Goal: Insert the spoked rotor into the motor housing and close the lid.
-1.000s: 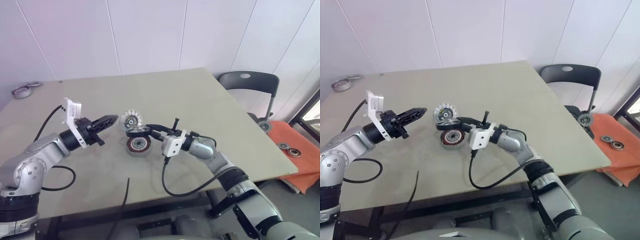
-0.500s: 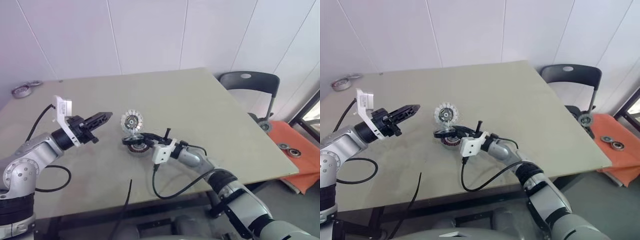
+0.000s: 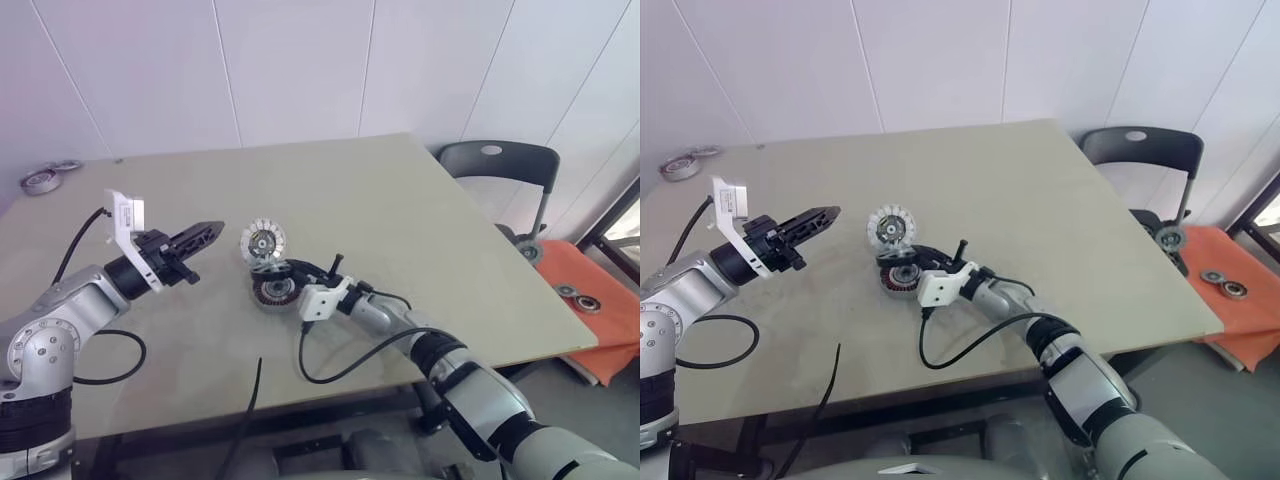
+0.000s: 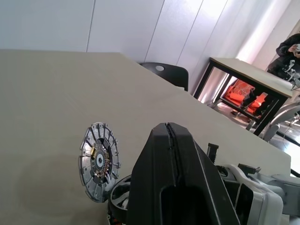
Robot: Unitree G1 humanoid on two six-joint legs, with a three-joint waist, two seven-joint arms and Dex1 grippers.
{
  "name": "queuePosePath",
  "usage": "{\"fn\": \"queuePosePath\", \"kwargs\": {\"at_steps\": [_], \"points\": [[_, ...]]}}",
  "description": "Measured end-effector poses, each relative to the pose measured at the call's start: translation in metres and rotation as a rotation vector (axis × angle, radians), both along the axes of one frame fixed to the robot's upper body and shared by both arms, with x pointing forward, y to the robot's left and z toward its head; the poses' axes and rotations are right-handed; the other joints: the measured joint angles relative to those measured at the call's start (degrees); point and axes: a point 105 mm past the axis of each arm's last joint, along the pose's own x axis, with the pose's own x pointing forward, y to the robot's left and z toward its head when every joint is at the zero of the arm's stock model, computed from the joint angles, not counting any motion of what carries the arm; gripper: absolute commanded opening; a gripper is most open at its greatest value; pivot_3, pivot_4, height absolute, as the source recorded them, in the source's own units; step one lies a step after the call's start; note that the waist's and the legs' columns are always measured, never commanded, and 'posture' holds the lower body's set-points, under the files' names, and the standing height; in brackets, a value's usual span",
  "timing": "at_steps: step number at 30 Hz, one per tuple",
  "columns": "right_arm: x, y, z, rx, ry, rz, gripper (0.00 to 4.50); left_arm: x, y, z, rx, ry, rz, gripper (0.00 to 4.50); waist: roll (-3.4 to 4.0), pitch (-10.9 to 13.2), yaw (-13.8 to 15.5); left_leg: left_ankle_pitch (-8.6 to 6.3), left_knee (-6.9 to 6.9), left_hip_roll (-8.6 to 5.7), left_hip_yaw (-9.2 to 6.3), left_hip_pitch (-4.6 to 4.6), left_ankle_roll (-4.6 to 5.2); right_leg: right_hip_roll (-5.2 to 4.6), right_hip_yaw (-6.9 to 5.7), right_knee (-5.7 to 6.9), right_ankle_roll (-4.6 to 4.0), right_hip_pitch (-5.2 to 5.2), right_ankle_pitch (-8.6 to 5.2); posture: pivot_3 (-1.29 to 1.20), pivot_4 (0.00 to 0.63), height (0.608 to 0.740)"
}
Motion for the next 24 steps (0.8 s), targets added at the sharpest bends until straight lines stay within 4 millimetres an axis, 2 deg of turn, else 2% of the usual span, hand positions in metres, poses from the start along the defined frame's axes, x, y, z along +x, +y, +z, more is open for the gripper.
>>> {"fn": "queuePosePath", "kwargs": {"at_steps": [24], "points": [[-0.01,0.002,-0.005,-0.011,-0.059,0.044,0.39,0.0,0.006,0.004,-0.008,0.001,0.026,0.0,-0.02,-0.01,-0.05,0.0,-0.05,0.0,0.0,-0.08,0.0,0.0,0.02,0.0,0.0,-0.14,0.0,0.0,0.0,0.74]]}}
